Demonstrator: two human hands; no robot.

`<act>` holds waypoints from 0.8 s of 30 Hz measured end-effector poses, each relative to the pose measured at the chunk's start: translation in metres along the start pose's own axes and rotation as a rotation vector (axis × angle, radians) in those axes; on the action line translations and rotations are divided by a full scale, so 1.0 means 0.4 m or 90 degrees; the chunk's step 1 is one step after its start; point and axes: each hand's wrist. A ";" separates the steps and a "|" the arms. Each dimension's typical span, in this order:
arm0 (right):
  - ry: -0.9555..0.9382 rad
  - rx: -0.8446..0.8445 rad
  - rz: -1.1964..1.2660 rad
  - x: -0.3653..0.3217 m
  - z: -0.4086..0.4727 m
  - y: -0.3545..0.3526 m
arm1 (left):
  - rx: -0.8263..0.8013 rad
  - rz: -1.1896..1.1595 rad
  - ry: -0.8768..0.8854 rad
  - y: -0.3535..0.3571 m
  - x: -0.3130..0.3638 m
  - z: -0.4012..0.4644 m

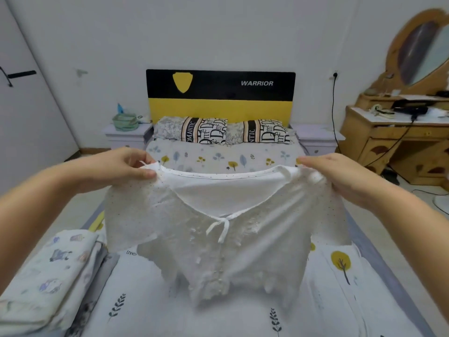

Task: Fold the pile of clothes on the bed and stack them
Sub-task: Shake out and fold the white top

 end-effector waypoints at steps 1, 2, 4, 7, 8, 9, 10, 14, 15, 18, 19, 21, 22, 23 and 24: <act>-0.014 0.001 -0.023 -0.001 -0.009 -0.006 | -0.032 0.007 0.000 -0.007 0.006 -0.020; -0.038 0.005 -0.054 0.001 -0.018 -0.010 | -0.052 0.021 -0.005 -0.011 0.012 -0.038; -0.083 0.001 -0.101 0.002 -0.043 -0.012 | -0.029 0.080 -0.023 -0.012 0.016 -0.058; -0.120 0.004 -0.120 -0.002 -0.082 -0.007 | 0.100 0.163 -0.035 -0.002 0.026 -0.073; -0.134 0.009 -0.125 -0.008 -0.097 -0.007 | 0.147 0.167 -0.030 0.000 0.032 -0.078; -0.153 0.020 -0.132 -0.015 -0.111 -0.009 | 0.183 0.168 -0.023 0.001 0.044 -0.090; -0.176 0.036 -0.140 -0.024 -0.123 -0.014 | 0.214 0.169 -0.016 0.000 0.058 -0.103; -0.234 0.080 -0.063 -0.050 -0.122 -0.045 | 0.344 0.177 -0.012 -0.001 0.096 -0.134; -0.233 0.086 -0.037 -0.046 -0.108 -0.046 | 0.361 0.182 -0.018 0.008 0.099 -0.129; -0.184 0.093 -0.024 0.014 -0.054 -0.024 | 0.354 0.206 -0.050 0.071 0.079 -0.078; -0.160 0.094 -0.027 0.047 -0.037 -0.009 | 0.334 0.206 -0.062 0.101 0.063 -0.056; -0.116 0.098 -0.049 0.129 -0.001 0.019 | 0.281 0.207 -0.083 0.172 0.014 -0.011; -0.096 0.099 -0.073 0.173 0.016 0.035 | 0.253 0.215 -0.096 0.210 -0.018 0.010; -0.075 0.096 -0.096 0.217 0.032 0.053 | 0.232 0.225 -0.112 0.249 -0.050 0.029; -0.053 0.089 -0.113 0.263 0.046 0.071 | 0.220 0.234 -0.131 0.290 -0.084 0.046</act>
Point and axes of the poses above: each hand's wrist, its own z-axis towards the middle knuckle, its own y-axis out of the palm, x = y × z, and after that the axes turned 15 degrees about z, right-handed
